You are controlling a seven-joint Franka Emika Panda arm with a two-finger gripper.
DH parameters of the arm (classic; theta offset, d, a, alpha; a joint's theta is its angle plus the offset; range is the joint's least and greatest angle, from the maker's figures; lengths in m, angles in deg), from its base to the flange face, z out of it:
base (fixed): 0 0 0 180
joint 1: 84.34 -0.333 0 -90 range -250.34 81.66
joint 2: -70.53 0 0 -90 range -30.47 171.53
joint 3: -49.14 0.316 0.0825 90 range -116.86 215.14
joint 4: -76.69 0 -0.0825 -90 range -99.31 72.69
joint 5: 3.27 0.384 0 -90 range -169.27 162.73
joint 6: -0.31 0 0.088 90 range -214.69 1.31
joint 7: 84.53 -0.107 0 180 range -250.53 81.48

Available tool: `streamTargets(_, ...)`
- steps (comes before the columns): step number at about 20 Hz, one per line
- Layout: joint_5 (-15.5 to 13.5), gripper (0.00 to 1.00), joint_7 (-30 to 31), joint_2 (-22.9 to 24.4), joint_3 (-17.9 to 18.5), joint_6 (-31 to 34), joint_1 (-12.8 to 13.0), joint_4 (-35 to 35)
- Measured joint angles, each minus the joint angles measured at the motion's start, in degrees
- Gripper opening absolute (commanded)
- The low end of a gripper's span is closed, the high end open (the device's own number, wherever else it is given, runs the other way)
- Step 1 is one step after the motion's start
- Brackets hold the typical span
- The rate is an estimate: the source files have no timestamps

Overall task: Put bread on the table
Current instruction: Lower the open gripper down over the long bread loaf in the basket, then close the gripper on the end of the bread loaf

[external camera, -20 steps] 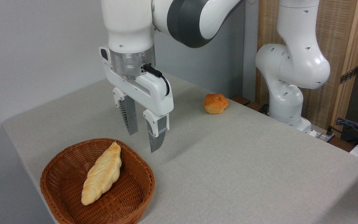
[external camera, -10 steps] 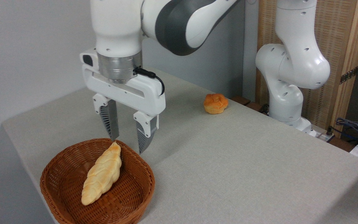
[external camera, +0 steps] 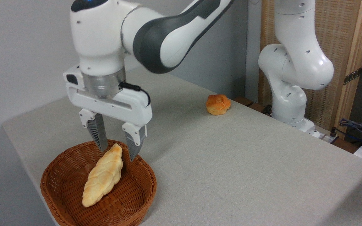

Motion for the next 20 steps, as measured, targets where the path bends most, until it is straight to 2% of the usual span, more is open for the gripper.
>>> streamTargets(8, 0.14, 1.0, 0.87, -5.2, -1.55, -4.05, 0.92, 2.54)
streamTargets(20, 2.56, 1.0, 0.87, -8.08, -1.84, -6.42, 3.38, 2.83)
